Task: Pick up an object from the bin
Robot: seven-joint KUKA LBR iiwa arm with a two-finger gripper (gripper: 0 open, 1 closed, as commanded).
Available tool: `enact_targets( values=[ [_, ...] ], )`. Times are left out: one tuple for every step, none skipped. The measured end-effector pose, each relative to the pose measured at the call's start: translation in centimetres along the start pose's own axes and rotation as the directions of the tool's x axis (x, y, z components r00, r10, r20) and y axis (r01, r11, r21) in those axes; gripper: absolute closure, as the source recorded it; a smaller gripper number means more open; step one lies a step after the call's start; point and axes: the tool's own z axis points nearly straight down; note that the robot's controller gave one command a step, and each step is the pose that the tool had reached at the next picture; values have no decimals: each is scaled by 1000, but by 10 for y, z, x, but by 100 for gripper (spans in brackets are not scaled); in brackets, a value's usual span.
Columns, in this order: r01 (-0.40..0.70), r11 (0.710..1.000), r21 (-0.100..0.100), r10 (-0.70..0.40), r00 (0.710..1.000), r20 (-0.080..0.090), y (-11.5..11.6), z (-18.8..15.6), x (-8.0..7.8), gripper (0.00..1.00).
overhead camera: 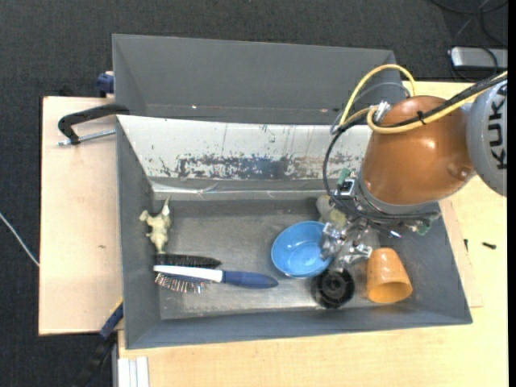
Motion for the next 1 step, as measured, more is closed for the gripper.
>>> enact_targets(
  values=[
    [22,1000,17,-22,1000,11,-1,-110,-7,100]
  ],
)
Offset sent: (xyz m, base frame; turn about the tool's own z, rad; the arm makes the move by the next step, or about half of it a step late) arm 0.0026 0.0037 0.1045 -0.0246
